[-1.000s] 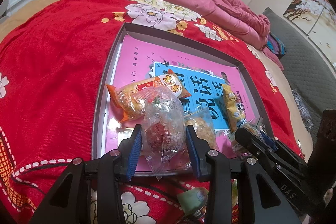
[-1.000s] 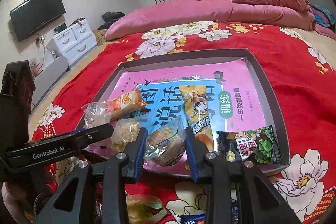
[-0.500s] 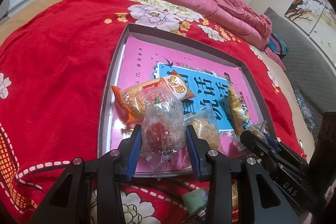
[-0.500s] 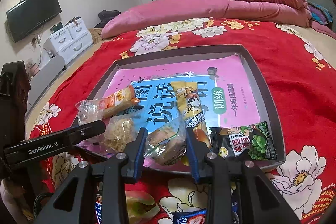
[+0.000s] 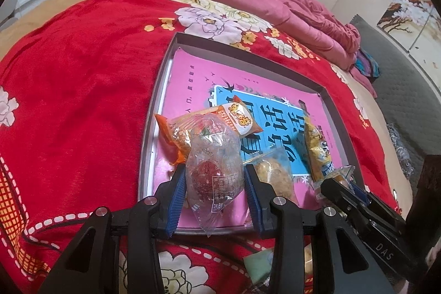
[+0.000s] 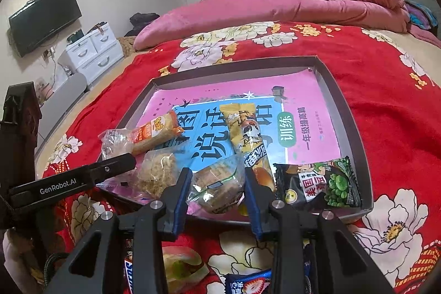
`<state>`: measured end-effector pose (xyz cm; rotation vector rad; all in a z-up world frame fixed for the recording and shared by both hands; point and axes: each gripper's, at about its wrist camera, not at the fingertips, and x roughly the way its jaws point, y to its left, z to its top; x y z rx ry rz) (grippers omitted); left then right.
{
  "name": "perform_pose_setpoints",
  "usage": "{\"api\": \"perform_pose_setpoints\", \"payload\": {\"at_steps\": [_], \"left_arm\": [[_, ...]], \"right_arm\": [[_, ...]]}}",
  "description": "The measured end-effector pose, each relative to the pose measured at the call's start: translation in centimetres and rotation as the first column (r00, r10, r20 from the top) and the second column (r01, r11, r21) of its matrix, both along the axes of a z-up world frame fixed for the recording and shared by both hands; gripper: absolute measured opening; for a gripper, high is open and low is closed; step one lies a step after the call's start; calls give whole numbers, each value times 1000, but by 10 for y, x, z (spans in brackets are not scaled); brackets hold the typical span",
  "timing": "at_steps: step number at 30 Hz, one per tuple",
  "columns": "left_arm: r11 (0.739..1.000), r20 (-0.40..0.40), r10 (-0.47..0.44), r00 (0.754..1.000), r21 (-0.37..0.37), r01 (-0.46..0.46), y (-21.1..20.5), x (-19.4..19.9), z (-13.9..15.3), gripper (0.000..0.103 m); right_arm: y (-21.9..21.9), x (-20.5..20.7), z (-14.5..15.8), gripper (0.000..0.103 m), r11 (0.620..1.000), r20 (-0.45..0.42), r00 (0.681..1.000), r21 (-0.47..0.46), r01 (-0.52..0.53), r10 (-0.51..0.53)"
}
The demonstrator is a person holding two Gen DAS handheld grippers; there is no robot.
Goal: Organize snacks
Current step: 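Lower both held bags onto the tray and open both grippers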
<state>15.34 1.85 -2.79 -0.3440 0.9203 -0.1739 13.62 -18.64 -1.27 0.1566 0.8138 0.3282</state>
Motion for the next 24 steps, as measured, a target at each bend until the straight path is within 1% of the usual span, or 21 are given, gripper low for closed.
{"api": "perform_pose_setpoints", "payload": {"at_steps": [5, 11, 15, 24], "left_arm": [[1000, 0, 8, 1000, -2, -8, 0, -1, 0, 42], [1000, 0, 11, 1000, -4, -11, -1, -1, 1, 43], [1000, 0, 13, 1000, -6, -13, -1, -1, 1, 43], [1000, 13, 23, 1000, -7, -23, 0, -3, 4, 49]], "right_arm": [[2, -1, 0, 39, 1000, -6, 1000, 0, -7, 7], [5, -2, 0, 40, 1000, -6, 1000, -21, -18, 18], [4, -2, 0, 40, 1000, -7, 1000, -13, -12, 12], [0, -2, 4, 43, 1000, -4, 1000, -4, -6, 6]]}}
